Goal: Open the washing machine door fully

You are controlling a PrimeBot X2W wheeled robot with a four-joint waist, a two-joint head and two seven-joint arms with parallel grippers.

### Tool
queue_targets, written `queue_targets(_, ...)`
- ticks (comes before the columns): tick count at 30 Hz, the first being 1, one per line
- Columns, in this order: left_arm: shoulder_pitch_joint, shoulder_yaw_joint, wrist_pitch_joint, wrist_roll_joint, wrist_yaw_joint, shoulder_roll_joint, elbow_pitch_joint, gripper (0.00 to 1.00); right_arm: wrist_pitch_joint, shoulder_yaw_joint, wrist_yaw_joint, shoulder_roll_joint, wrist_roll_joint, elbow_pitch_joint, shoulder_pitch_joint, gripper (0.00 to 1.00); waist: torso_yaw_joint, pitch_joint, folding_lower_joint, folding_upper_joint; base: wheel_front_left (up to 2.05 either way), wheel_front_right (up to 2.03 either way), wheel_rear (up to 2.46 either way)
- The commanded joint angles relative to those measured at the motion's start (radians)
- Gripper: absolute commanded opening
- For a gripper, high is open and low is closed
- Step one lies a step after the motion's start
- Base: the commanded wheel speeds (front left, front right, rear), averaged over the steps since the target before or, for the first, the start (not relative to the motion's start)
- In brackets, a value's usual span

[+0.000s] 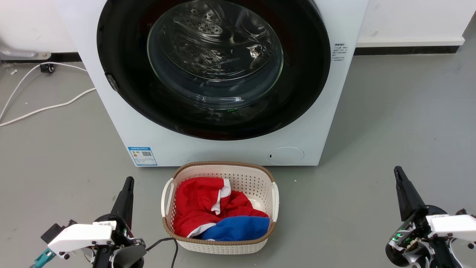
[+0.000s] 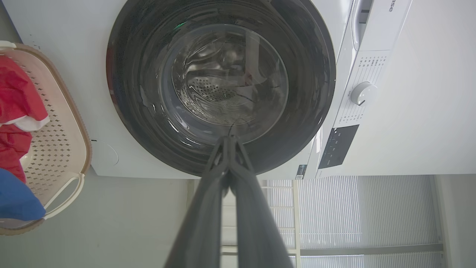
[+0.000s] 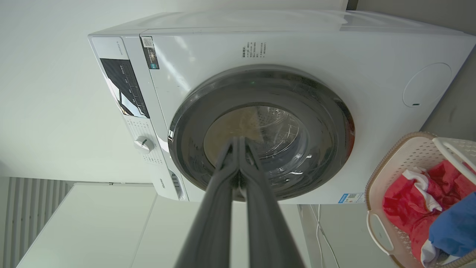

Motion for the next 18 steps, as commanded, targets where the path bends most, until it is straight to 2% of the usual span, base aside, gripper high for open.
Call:
queue_targets(1,-0.008,0.001,0.002,-0.001,-0.003,-0.001,0.001,0.00,0.003,-0.002,0.000,0.003,-0.005,0.001,-0.012,0.00,0.000,0.000,0.0000,0.0000,0.00,0.00,0.00)
queue_targets(18,-0.008,0.001,0.002,-0.001,-0.003,-0.001,0.001,0.00,0.004,-0.004,0.000,0.005,-0.006,0.001,-0.012,0.00,0.000,0.000,0.0000,0.0000,0.00,0.00,0.00)
